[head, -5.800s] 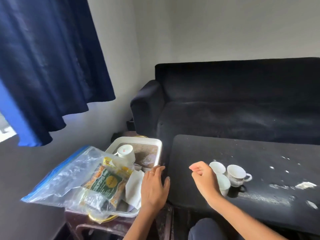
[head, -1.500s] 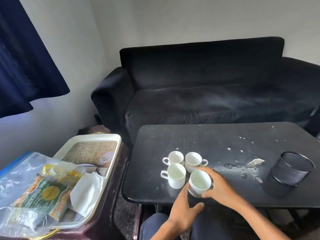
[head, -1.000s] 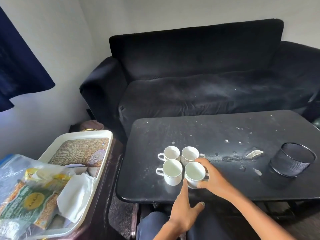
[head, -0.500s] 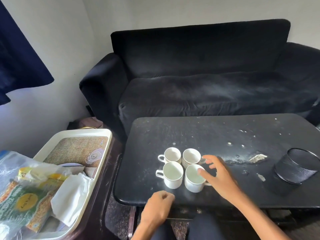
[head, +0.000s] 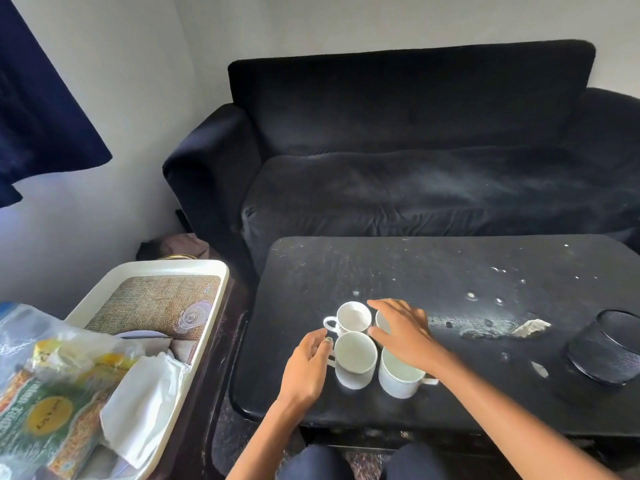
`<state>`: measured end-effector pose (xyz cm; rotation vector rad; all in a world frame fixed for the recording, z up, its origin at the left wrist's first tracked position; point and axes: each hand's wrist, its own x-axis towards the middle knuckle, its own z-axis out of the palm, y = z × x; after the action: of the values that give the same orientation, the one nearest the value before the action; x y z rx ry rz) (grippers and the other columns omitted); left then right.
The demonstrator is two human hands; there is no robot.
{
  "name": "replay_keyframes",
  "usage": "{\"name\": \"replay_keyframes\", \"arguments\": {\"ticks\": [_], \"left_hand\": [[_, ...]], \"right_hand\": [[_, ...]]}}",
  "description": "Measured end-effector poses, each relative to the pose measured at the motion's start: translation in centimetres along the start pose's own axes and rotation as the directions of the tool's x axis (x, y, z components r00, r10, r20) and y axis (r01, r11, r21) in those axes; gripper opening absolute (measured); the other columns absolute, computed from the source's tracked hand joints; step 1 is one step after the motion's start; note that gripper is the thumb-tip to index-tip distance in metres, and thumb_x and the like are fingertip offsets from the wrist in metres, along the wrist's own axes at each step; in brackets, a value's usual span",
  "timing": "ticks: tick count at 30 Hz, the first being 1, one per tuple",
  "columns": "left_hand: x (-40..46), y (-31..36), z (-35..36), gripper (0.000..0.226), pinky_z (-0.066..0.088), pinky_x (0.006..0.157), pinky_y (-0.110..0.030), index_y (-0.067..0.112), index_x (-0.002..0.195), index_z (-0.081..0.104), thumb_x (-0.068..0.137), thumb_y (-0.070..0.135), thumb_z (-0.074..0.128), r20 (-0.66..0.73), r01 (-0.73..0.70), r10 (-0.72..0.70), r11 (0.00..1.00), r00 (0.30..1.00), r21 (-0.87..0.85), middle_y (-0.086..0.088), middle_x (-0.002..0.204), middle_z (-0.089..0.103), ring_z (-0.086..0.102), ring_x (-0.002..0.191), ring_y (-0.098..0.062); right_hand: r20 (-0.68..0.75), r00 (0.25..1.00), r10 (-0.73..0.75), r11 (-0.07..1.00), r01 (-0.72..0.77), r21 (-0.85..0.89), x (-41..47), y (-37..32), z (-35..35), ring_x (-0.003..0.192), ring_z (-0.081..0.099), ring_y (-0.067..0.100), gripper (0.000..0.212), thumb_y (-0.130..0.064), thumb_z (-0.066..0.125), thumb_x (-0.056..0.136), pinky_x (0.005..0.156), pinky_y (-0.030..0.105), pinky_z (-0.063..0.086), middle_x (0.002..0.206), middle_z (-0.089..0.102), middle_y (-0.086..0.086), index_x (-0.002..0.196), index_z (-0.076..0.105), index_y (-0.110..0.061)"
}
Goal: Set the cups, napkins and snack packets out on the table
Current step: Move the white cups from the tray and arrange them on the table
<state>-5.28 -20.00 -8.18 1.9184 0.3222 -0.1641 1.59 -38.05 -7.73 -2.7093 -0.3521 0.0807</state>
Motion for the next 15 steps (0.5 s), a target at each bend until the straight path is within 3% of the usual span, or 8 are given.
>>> {"name": "replay_keyframes", "arguments": {"ticks": [3, 5, 7, 9, 10, 13, 15], "left_hand": [[1.1, 0.1, 0.1, 0.038, 0.033, 0.102, -0.024, 0.023, 0.136, 0.048, 0.1, 0.03, 0.042, 0.101, 0.007, -0.011, 0.999, 0.995, 0.037, 0.011, 0.132, 0.052, 0.048, 0.119, -0.007], [1.6, 0.1, 0.1, 0.038, 0.033, 0.102, -0.023, 0.029, 0.137, 0.046, 0.1, 0.034, 0.039, 0.16, 0.033, -0.04, 0.998, 0.986, 0.045, 0.02, 0.129, 0.05, 0.048, 0.118, -0.002], [1.8, 0.3, 0.0, 0.028, 0.037, 0.085, -0.009, 0.047, 0.116, 0.056, 0.1, 0.034, 0.037, 0.218, 0.05, -0.052, 0.999, 0.975, 0.017, 0.035, 0.108, 0.054, 0.054, 0.098, 0.012], [2.3, 0.5, -0.2, 0.039, 0.041, 0.07, -0.003, 0.059, 0.09, 0.06, 0.101, 0.031, 0.035, 0.255, 0.04, -0.039, 0.999, 0.966, 0.003, 0.035, 0.093, 0.062, 0.058, 0.088, 0.013], [2.4, 0.5, -0.3, 0.039, 0.042, 0.072, -0.006, 0.061, 0.093, 0.059, 0.101, 0.032, 0.034, 0.276, 0.048, -0.046, 0.999, 0.96, -0.002, 0.033, 0.096, 0.063, 0.059, 0.091, 0.01], [3.1, 0.4, -0.2, 0.033, 0.044, 0.092, -0.021, 0.045, 0.13, 0.049, 0.102, 0.037, 0.033, 0.331, 0.067, -0.055, 0.997, 0.942, -0.024, 0.021, 0.123, 0.059, 0.057, 0.106, 0.0], [3.8, 0.5, -0.2, 0.032, 0.046, 0.087, -0.014, 0.046, 0.125, 0.052, 0.102, 0.038, 0.031, 0.359, 0.038, -0.028, 0.999, 0.933, -0.02, 0.023, 0.118, 0.062, 0.06, 0.102, 0.004]], "right_hand": [[0.089, 0.996, -0.005, 0.998, 0.011, -0.065, 0.8, 0.0, 0.4, 0.142, 0.019, 0.014, 0.052, -0.037, 0.046, 0.093, 0.107, 0.037, 0.017, 0.148, 0.037, -0.009, 0.143, 0.032, -0.028], [0.122, 0.992, -0.007, 0.997, 0.016, -0.073, 1.0, 0.1, 0.5, 0.143, 0.016, 0.016, 0.051, -0.039, 0.045, 0.094, 0.108, 0.04, 0.015, 0.147, 0.038, -0.008, 0.143, 0.032, -0.027], [0.133, 0.991, -0.006, 0.997, 0.016, -0.08, 1.3, 0.1, 0.7, 0.143, 0.015, 0.017, 0.05, -0.04, 0.044, 0.094, 0.109, 0.042, 0.013, 0.144, 0.04, -0.007, 0.141, 0.033, -0.027], [0.137, 0.991, -0.004, 0.996, 0.016, -0.088, 1.7, 0.2, 0.8, 0.144, 0.014, 0.017, 0.051, -0.041, 0.044, 0.094, 0.11, 0.044, 0.012, 0.143, 0.042, -0.006, 0.141, 0.033, -0.028], [0.139, 0.99, -0.002, 0.996, 0.015, -0.089, 1.8, 0.1, 0.8, 0.144, 0.013, 0.017, 0.052, -0.041, 0.045, 0.094, 0.11, 0.044, 0.011, 0.144, 0.042, -0.006, 0.142, 0.032, -0.028], [0.139, 0.99, -0.003, 0.995, 0.016, -0.095, 2.5, 0.1, 0.9, 0.145, 0.012, 0.016, 0.054, -0.041, 0.046, 0.093, 0.111, 0.044, 0.007, 0.145, 0.043, -0.006, 0.143, 0.032, -0.029], [0.137, 0.991, -0.005, 0.995, 0.019, -0.101, 3.1, 0.1, 0.9, 0.145, 0.013, 0.017, 0.054, -0.04, 0.048, 0.093, 0.111, 0.042, 0.006, 0.144, 0.045, -0.005, 0.143, 0.033, -0.028]]}}
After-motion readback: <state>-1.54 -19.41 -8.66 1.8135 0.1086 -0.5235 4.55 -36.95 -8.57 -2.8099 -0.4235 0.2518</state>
